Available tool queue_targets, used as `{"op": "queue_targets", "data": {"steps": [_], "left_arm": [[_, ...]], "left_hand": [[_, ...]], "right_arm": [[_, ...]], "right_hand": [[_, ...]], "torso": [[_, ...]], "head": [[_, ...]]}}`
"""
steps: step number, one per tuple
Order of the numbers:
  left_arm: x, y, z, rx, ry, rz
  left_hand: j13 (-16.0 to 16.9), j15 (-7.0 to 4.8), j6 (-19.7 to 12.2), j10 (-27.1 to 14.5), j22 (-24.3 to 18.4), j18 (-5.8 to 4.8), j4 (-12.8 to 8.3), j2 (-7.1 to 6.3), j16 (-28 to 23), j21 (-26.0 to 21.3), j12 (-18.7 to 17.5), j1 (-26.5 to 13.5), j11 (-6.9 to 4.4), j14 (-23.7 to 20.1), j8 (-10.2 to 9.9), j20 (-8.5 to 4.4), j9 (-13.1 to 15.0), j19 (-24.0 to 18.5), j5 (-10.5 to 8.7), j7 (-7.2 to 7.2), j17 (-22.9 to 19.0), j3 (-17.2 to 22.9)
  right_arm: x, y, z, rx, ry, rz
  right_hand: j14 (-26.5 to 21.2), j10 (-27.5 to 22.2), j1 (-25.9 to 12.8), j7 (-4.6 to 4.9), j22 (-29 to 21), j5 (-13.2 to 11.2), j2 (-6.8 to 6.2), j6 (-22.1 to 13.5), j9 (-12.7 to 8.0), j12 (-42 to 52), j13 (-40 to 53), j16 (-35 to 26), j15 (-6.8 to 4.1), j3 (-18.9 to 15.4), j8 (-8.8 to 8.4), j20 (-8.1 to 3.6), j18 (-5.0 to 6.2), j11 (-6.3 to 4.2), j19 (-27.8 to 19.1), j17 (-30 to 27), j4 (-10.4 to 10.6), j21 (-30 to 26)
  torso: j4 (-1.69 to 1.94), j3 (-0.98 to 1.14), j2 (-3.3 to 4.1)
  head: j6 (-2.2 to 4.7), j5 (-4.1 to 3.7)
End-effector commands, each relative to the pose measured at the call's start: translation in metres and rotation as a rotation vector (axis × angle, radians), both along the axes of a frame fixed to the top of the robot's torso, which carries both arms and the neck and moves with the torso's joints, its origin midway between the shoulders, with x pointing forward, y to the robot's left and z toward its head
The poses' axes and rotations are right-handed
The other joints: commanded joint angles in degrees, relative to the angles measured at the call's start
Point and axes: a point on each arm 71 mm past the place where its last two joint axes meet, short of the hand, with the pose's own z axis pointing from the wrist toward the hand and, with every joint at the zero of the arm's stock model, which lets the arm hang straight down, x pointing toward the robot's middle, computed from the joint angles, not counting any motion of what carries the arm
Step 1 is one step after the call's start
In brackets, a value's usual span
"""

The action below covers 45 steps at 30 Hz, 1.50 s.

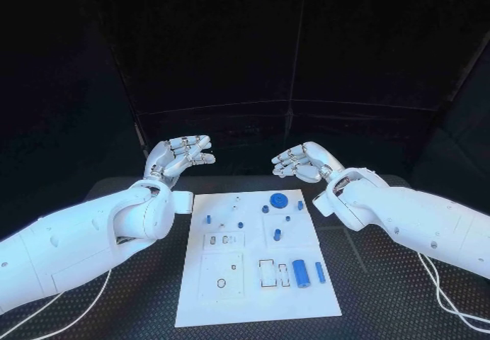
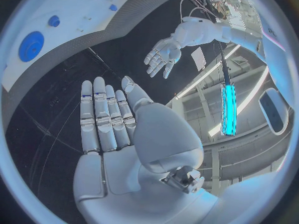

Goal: Assemble the parts on the task board

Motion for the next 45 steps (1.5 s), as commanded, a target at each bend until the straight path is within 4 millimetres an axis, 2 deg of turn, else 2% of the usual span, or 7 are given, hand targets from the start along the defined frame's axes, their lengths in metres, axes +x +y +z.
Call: {"op": "queue_targets", "data": {"steps": [1,8,15,21,26,33,45], "left_arm": [[-0.007,-0.005,0.004,-0.007,-0.020,-0.060],[-0.021,-0.012,0.010,-0.023,-0.014,-0.119],[-0.028,-0.021,0.012,-0.038,-0.007,-0.163],[-0.030,-0.025,0.013,-0.044,-0.003,-0.179],[-0.030,-0.026,0.012,-0.047,0.000,-0.187],[-0.031,-0.027,0.012,-0.049,0.004,-0.196],[-0.031,-0.028,0.012,-0.051,0.009,-0.203]], "left_hand": [[-0.1,-0.32,0.9,1.1,0.0,0.79,-0.6,0.12,0.2,0.3,-0.1,0.6,-0.33,1.1,0.2,-0.38,-0.2,0.9,-0.26,-0.20,0.6,-0.2],[-0.1,-0.53,1.4,1.8,0.0,0.73,-1.1,0.22,-0.2,0.4,-0.5,1.1,-0.52,1.5,0.0,-0.58,-0.4,1.4,-0.25,-0.40,1.1,-0.4],[-0.3,-0.32,1.4,1.7,-0.3,0.62,-1.4,0.31,-1.2,0.2,-1.3,1.2,-0.33,1.0,-0.6,-0.50,-0.7,1.2,-0.25,-0.19,1.4,-0.9],[-0.3,-0.23,1.4,1.7,-0.3,0.60,-1.5,0.32,-1.4,0.1,-1.5,1.2,-0.24,0.9,-0.8,-0.45,-0.7,1.1,-0.25,-0.08,1.4,-1.0],[-0.3,-0.18,1.4,1.7,-0.4,0.58,-1.5,0.35,-1.6,0.0,-1.6,1.2,-0.18,0.8,-0.9,-0.41,-0.7,1.1,-0.25,-0.01,1.5,-1.1],[-0.3,-0.15,1.4,1.6,-0.4,0.58,-1.5,0.37,-1.7,0.0,-1.7,1.1,-0.15,0.8,-1.0,-0.39,-0.7,1.0,-0.25,0.03,1.5,-1.2],[-0.3,-0.12,1.3,1.6,-0.5,0.58,-1.5,0.38,-1.8,-0.1,-1.8,1.1,-0.09,0.8,-1.1,-0.36,-0.7,1.0,-0.25,0.12,1.6,-1.2]], "right_arm": [[0.000,0.007,0.003,-0.256,-0.060,0.028],[0.002,0.016,0.005,-0.538,-0.076,0.032],[0.004,0.026,0.005,-0.675,-0.110,0.027],[0.005,0.032,0.004,-0.728,-0.120,0.031],[0.006,0.036,0.002,-0.758,-0.116,0.036],[0.008,0.041,-0.001,-0.777,-0.106,0.045],[0.012,0.045,-0.006,-0.798,-0.083,0.063]], "right_hand": [[13.4,7.5,-0.1,-1.87,5.3,1.6,-2.07,4.9,-0.1,-1.3,0.2,6.0,-3.91,0.4,-0.41,-4.26,0.62,-2.66,7.7,4.0,-1.1,10.0],[16.5,9.0,-1.8,-2.37,9.3,1.2,-3.48,6.1,-0.1,-3.6,0.1,12.1,-4.55,0.7,-1.71,-5.62,0.56,-3.22,8.3,9.2,-1.0,16.5],[16.2,7.0,-3.1,-2.67,11.9,0.7,-4.18,5.8,-0.1,-4.2,0.0,19.8,-4.35,1.6,-3.07,-5.66,0.61,-3.09,7.9,14.8,-1.0,20.8],[16.4,5.5,-4.2,-2.83,13.4,0.3,-4.71,5.0,-0.2,-4.2,0.0,24.7,-4.12,2.0,-3.28,-5.41,0.63,-2.93,7.8,18.3,-0.8,23.3],[16.2,4.2,-4.7,-2.83,14.6,0.0,-5.05,4.3,-0.1,-4.1,0.1,32.5,-4.03,2.2,-3.23,-5.24,0.67,-2.69,7.8,26.0,-0.7,25.4],[16.1,3.7,-4.9,-2.85,15.9,-0.1,-5.01,3.7,-0.1,-4.0,0.1,40.7,-4.02,2.7,-3.19,-5.19,0.70,-2.67,7.7,34.5,-0.7,27.8],[16.2,4.6,-4.8,-2.98,17.5,-0.1,-4.40,3.9,-0.1,-4.0,0.1,48.7,-4.19,4.0,-3.10,-5.28,0.73,-2.88,7.6,42.7,-0.8,30.4]], "torso": [[0.43,-0.04,1.88],[0.91,-0.71,3.78],[1.24,-1.01,5.24],[1.42,-1.11,6.01],[1.63,-1.22,6.49],[1.68,-1.26,6.83],[1.84,-1.33,7.15]], "head": [[0.18,-0.26],[0.69,-0.92],[0.62,-1.11],[0.61,-1.26],[0.44,-1.40],[-0.37,-1.63],[-0.81,-1.60]]}}
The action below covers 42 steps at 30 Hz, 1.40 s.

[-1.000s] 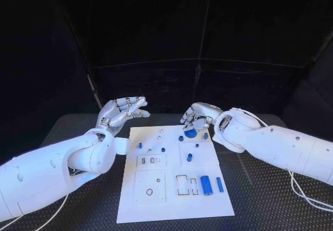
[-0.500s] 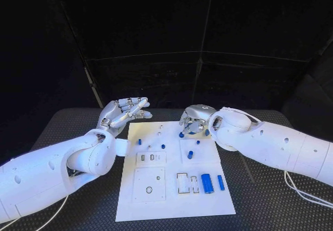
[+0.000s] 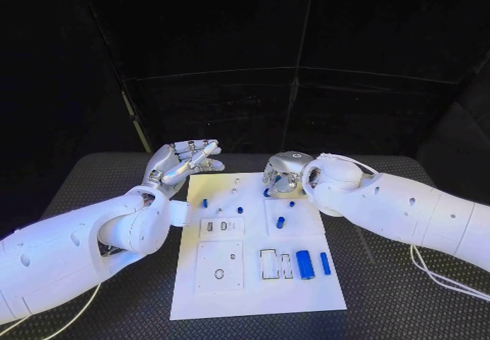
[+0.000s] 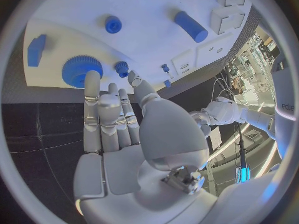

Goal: Assemble the parts on the task board

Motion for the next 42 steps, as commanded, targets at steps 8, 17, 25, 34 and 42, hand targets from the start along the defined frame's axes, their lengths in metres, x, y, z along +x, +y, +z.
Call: {"op": "queue_targets", "data": {"steps": [8,17,25,34,42], "left_arm": [[-0.0009,-0.0019,0.0018,-0.004,-0.006,-0.022],[-0.0010,-0.0012,0.0019,-0.003,-0.006,-0.022],[-0.0007,-0.0005,0.0017,-0.002,-0.004,-0.021],[-0.0003,0.0002,0.0014,-0.001,-0.003,-0.021],[0.0003,0.0005,0.0009,-0.001,0.000,-0.022]], "left_hand": [[-0.1,0.28,0.0,-0.1,-0.1,0.62,-0.2,0.05,-0.4,-0.3,-0.5,0.3,0.24,-0.3,-0.3,0.18,-0.1,0.0,-0.25,0.24,0.1,-0.2],[-0.1,0.30,0.0,-0.1,-0.1,0.62,-0.2,0.09,-0.4,-0.3,-0.5,0.3,0.28,-0.3,-0.3,0.20,-0.1,0.0,-0.24,0.29,0.1,-0.2],[-0.1,0.30,0.0,-0.1,-0.1,0.62,-0.2,0.09,-0.4,-0.3,-0.5,0.3,0.28,-0.3,-0.3,0.20,-0.1,0.0,-0.24,0.29,0.1,-0.2],[-0.1,0.31,0.0,-0.1,-0.1,0.62,-0.3,0.11,-0.5,-0.3,-0.6,0.4,0.29,-0.3,-0.4,0.21,-0.1,0.0,-0.24,0.31,0.2,-0.2],[-0.1,0.34,0.0,-0.2,-0.2,0.62,-0.3,0.15,-0.6,-0.4,-0.7,0.4,0.33,-0.3,-0.5,0.24,-0.1,0.0,-0.24,0.36,0.2,-0.3]], "right_arm": [[0.0037,0.0066,-0.0032,-0.032,0.021,0.017],[0.0054,0.0104,-0.0056,-0.040,0.035,0.024],[0.0065,0.0104,-0.0082,-0.058,0.054,0.024],[0.0073,0.0103,-0.0098,-0.075,0.059,0.023],[0.0082,0.0098,-0.0106,-0.089,0.053,0.022]], "right_hand": [[2.1,0.8,-0.2,0.01,1.2,-0.2,0.87,0.3,0.0,0.0,0.0,3.5,-0.06,1.5,-0.07,0.18,0.69,-0.17,-0.3,3.6,-0.2,1.9],[2.0,1.5,0.0,0.01,3.9,-0.2,1.62,1.4,0.1,0.0,0.0,6.0,-0.16,3.6,0.13,0.17,0.37,-0.28,0.3,6.0,-0.3,4.3],[1.9,2.1,0.1,-0.01,6.0,-0.4,1.56,2.1,0.1,0.0,0.0,7.9,-0.23,5.7,0.07,0.14,0.12,-0.40,0.7,7.8,-0.3,6.3],[1.8,2.1,-0.2,-0.02,6.4,-0.5,1.05,2.2,0.0,-0.1,0.0,8.4,-0.21,6.6,-0.04,0.17,0.09,-0.37,0.6,8.2,-0.3,6.8],[1.7,1.9,-0.1,-0.07,6.8,-0.5,0.65,2.2,0.0,-0.1,-0.1,9.0,-0.22,7.9,-0.12,0.21,0.09,-0.37,0.4,8.6,-0.4,7.4]], "torso": [[0.17,0.03,0.17],[0.11,0.07,0.24],[0.21,0.10,0.36],[0.23,0.10,0.34],[0.28,0.07,0.36]], "head": [[-0.48,0.11],[-0.79,0.16],[-1.04,0.12],[-1.47,0.16],[-1.70,0.17]]}}
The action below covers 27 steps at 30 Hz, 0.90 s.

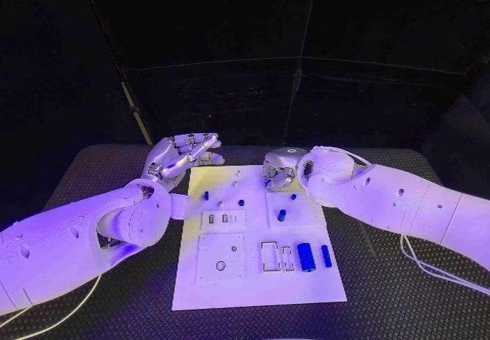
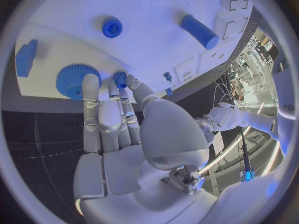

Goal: Assemble the parts on the task board

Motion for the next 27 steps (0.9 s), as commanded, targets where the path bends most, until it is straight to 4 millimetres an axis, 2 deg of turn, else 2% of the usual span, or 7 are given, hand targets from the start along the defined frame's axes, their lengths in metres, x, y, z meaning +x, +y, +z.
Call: {"op": "queue_targets", "data": {"steps": [1,5,10,18,27], "left_arm": [[0.000,-0.001,0.001,-0.003,-0.008,-0.015],[0.001,0.000,0.001,-0.002,-0.007,-0.013],[0.001,0.000,0.001,0.000,-0.006,-0.011],[0.001,0.001,0.000,0.001,-0.005,-0.010],[0.001,0.002,0.000,0.002,-0.005,-0.008]], "left_hand": [[-0.1,0.14,0.0,-0.2,-0.1,0.64,-0.2,0.15,-0.3,-0.4,-0.2,0.4,0.33,-0.1,-0.3,0.23,-0.1,0.0,-0.24,0.36,0.1,-0.1],[-0.1,0.14,0.0,-0.2,-0.1,0.64,-0.2,0.15,-0.3,-0.4,-0.2,0.4,0.33,-0.1,-0.3,0.23,-0.1,0.0,-0.24,0.36,0.1,-0.1],[-0.1,0.14,0.0,-0.2,-0.1,0.64,-0.2,0.15,-0.3,-0.4,-0.2,0.4,0.33,-0.1,-0.3,0.23,-0.1,0.0,-0.24,0.36,0.1,-0.1],[-0.1,0.17,-0.1,-0.3,-0.1,0.64,-0.2,0.16,-0.4,-0.4,-0.4,0.5,0.37,-0.1,-0.4,0.26,-0.1,0.0,-0.24,0.40,0.1,-0.2],[-0.1,0.18,-0.1,-0.3,-0.1,0.64,-0.3,0.17,-0.5,-0.4,-0.4,0.5,0.38,-0.1,-0.4,0.26,-0.1,0.0,-0.24,0.40,0.1,-0.2]], "right_arm": [[0.000,0.000,-0.002,-0.030,0.005,0.008],[0.000,0.000,-0.002,-0.037,-0.002,0.011],[-0.001,0.001,-0.002,-0.045,-0.012,0.012],[-0.004,0.003,0.004,-0.004,-0.070,0.033],[-0.011,0.009,0.015,0.084,-0.138,0.052]], "right_hand": [[1.6,0.0,0.3,-0.17,0.3,-0.2,-0.37,0.5,0.0,-0.1,0.0,0.5,-0.25,1.0,-0.10,-0.01,0.10,0.05,-0.1,0.3,-0.1,0.6],[1.5,0.1,2.5,-0.10,1.3,-0.7,-0.88,0.8,0.0,-0.1,0.0,1.1,-0.30,4.4,-0.10,-0.16,0.04,0.14,-0.4,0.8,-0.2,1.9],[1.4,0.7,4.2,-0.08,2.9,-1.0,-1.96,1.3,0.0,0.0,0.0,1.9,-0.33,8.5,-0.03,-0.29,-0.05,0.16,-0.8,1.3,-0.2,3.7],[1.5,2.2,3.8,-0.10,5.9,-0.8,-3.31,2.6,0.1,0.1,0.1,3.3,-0.59,13.3,0.16,-0.13,-0.34,-0.01,-0.7,2.6,0.1,6.8],[1.5,2.6,3.1,0.00,7.1,-0.7,-4.02,2.9,0.1,0.0,0.1,3.9,-0.60,15.1,0.10,-0.04,-0.45,-0.09,-0.6,3.2,0.3,8.0]], "torso": [[0.02,-0.02,0.03],[0.01,-0.01,0.05],[0.07,-0.09,0.05],[0.10,-0.10,0.00],[0.19,-0.13,0.03]], "head": [[-0.08,0.04],[-0.19,0.02],[-0.32,-0.13],[-0.28,-0.11],[0.09,-0.05]]}}
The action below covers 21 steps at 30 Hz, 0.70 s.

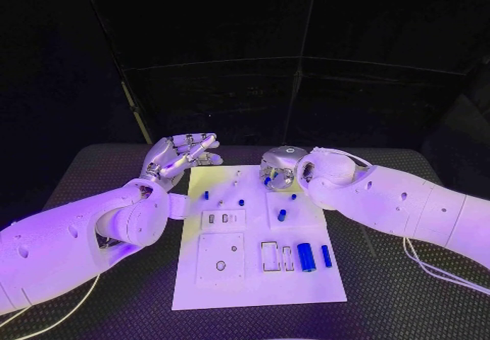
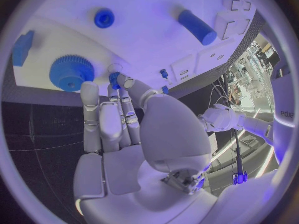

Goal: Assemble the parts on the task board

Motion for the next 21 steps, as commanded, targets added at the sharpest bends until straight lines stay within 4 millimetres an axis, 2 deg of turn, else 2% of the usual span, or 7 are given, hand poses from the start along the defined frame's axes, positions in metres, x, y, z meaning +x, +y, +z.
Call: {"op": "queue_targets", "data": {"steps": [1,13,21], "left_arm": [[0.000,-0.001,0.002,-0.003,-0.009,-0.012],[0.000,-0.001,0.002,-0.003,-0.009,-0.013],[0.000,0.000,0.002,-0.002,-0.009,-0.012]], "left_hand": [[-0.1,0.18,-0.1,-0.1,-0.1,0.65,-0.3,0.17,-0.1,-0.4,-0.3,0.5,0.16,-0.1,-0.2,0.26,-0.1,0.0,-0.24,0.40,0.1,-0.2],[-0.1,0.19,-0.1,-0.1,-0.1,0.65,-0.4,0.20,-0.2,-0.4,-0.4,0.6,0.17,-0.1,-0.2,0.28,-0.1,-0.1,-0.23,0.41,0.1,-0.2],[-0.1,0.19,-0.1,-0.1,-0.1,0.65,-0.4,0.20,-0.2,-0.4,-0.4,0.6,0.17,-0.1,-0.2,0.28,-0.1,-0.1,-0.23,0.41,0.1,-0.2]], "right_arm": [[-0.002,0.005,0.010,0.072,-0.073,0.016],[0.001,0.022,0.015,0.143,-0.140,0.000],[0.007,0.036,0.012,0.147,-0.139,0.001]], "right_hand": [[1.3,1.6,-0.4,-0.01,0.2,0.1,-0.23,0.5,0.1,0.1,0.2,0.3,-0.39,0.4,0.10,0.28,-0.45,-1.22,0.0,0.2,0.1,0.4],[1.4,1.5,-1.5,0.17,0.7,-0.4,-0.83,0.6,0.1,0.0,0.1,0.8,-0.25,1.1,0.02,0.45,-0.52,-1.12,0.0,0.6,0.7,1.0],[1.4,1.5,-2.0,0.19,0.7,-0.6,-1.00,0.6,0.0,0.0,0.1,0.9,-0.20,1.2,-0.03,0.53,-0.54,-1.10,-0.1,0.7,1.0,1.0]], "torso": [[0.04,-0.03,0.02],[0.17,-0.01,0.20],[0.28,-0.12,0.29]], "head": [[0.21,0.09],[0.27,0.38],[0.16,0.51]]}}
